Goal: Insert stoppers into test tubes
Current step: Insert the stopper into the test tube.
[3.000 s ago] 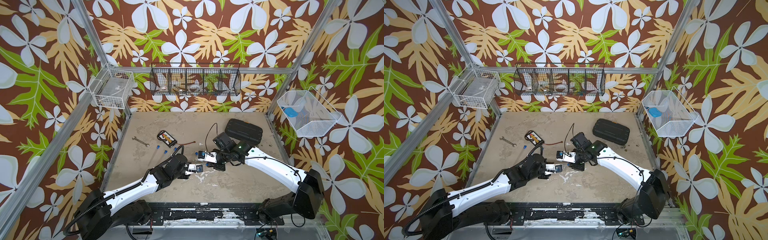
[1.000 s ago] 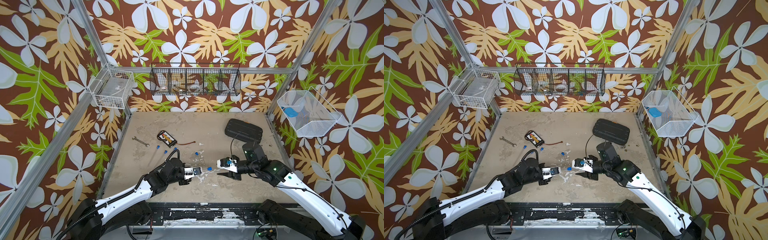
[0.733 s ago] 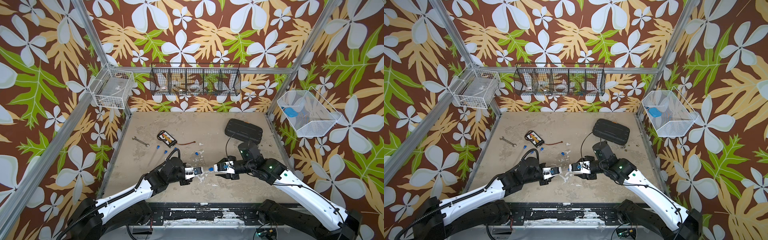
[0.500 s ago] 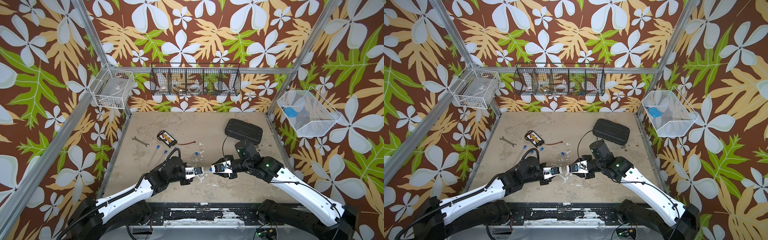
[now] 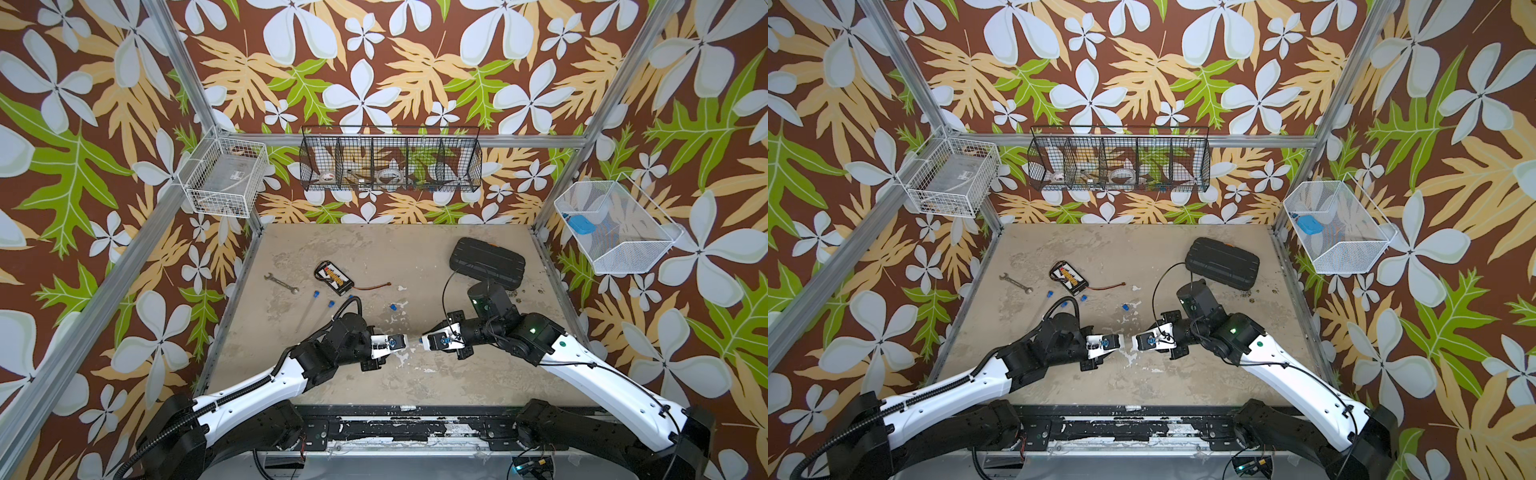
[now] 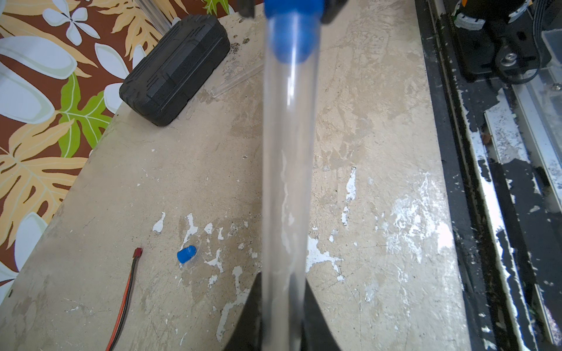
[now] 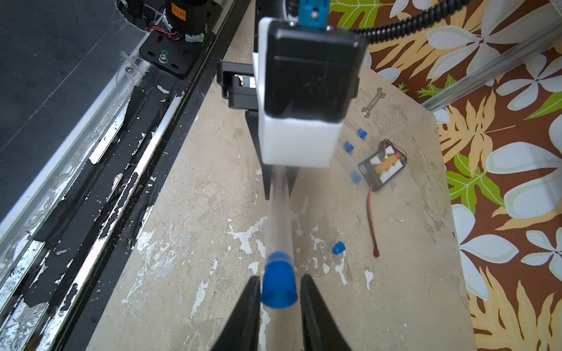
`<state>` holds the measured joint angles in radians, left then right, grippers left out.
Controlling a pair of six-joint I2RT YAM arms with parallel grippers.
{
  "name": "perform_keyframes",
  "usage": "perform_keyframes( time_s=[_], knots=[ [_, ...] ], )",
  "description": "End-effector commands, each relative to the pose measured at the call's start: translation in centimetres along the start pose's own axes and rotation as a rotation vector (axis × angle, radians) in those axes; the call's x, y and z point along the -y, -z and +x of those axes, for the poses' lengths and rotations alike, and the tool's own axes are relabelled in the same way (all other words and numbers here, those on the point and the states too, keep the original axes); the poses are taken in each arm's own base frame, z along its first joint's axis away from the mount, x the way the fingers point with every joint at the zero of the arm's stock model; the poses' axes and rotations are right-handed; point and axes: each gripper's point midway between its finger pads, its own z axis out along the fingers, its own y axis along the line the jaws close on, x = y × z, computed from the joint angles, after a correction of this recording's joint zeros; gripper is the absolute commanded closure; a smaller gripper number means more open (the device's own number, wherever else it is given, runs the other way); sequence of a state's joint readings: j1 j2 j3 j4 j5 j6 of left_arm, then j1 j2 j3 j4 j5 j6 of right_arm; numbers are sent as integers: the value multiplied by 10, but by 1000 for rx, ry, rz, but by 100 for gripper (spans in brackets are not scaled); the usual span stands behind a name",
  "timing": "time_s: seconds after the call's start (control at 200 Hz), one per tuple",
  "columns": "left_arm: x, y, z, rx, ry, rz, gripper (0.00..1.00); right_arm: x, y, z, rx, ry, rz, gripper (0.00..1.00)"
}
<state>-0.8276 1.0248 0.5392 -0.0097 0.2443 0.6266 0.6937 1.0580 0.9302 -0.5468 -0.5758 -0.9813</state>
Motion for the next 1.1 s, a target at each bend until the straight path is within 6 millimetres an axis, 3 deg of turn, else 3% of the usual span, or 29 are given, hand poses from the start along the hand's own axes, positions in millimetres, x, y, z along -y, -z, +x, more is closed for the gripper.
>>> perform_keyframes(
  time_s=[0.0, 0.25, 0.671, 1.096],
  knots=[
    [0, 0, -5, 19, 11, 5, 100, 0, -1, -3, 11, 13, -7, 78],
    [-2, 1, -10, 32, 13, 3, 100, -1, -4, -2, 10, 2, -16, 84],
    [-23, 19, -47, 140, -124, -90, 100, 3, -19, -11, 99, -128, -32, 86],
    [-25, 25, -55, 178, -183, -117, 100, 10, -32, -13, 147, -231, -31, 86]
  ],
)
